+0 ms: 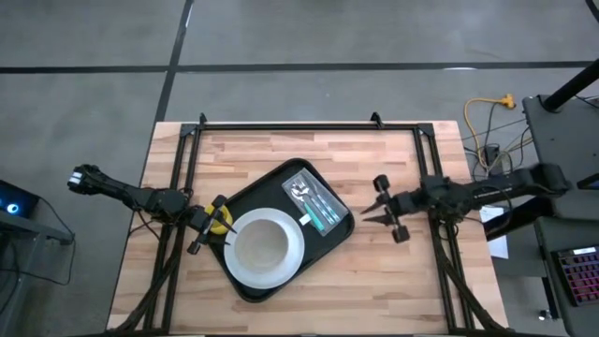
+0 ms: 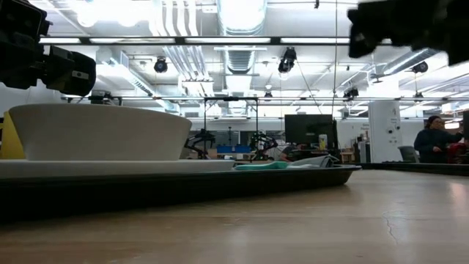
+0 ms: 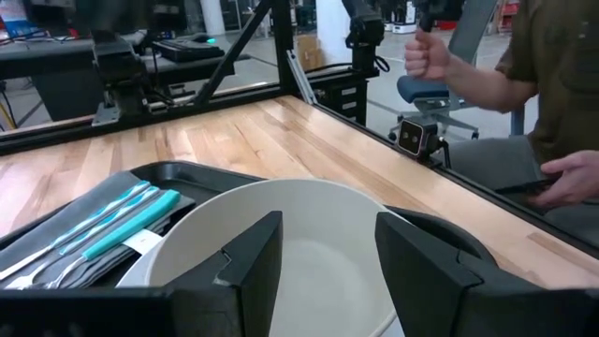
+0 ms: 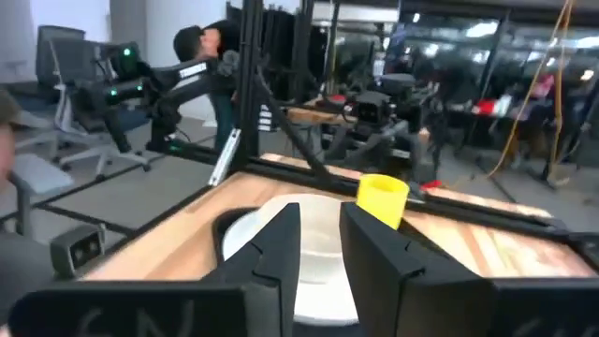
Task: Set up tray
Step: Return to Home Position
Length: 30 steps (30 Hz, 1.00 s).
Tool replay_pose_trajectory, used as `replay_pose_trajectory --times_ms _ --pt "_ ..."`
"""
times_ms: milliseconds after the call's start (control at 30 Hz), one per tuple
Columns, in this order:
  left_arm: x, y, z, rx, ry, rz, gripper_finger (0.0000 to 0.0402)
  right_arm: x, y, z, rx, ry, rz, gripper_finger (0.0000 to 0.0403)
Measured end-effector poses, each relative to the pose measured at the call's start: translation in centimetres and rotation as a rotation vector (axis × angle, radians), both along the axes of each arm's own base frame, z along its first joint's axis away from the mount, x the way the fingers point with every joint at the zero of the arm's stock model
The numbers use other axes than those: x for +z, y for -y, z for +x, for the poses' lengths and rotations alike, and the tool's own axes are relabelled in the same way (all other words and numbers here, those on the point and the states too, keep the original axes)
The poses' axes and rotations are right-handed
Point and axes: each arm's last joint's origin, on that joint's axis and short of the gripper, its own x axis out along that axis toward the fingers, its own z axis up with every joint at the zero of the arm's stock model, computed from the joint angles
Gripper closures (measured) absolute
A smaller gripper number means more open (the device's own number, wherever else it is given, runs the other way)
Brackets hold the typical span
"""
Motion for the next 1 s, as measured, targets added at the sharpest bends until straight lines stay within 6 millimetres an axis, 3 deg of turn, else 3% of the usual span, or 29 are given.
replay_pose_trajectory --times_ms 167,333,633,833,1000 --pt "0.0 0.0 0.0 0.000 0.000 0.000 0.0242 -2.5 0.2 -2.8 -0.023 0.163 -0.082 0.0323" --pt "0.0 0.0 0.0 0.000 0.000 0.000 0.0242 -3.1 0.6 -3.3 -0.098 0.094 -0.104 0.0317" --pt "0.0 0.0 0.0 0.000 0.000 0.000 0.0242 -5.7 1.1 -4.9 -0.208 -0.205 -0.125 0.0327" --pt "0.0 0.0 0.0 0.000 0.000 0.000 0.0242 -5.6 1.2 -5.9 -0.231 -0.204 -0.104 0.0334" --pt "0.0 0.0 0.0 0.000 -0.002 0.000 0.0242 -5.3 1.2 -6.1 -0.224 -0.146 -0.245 0.0331"
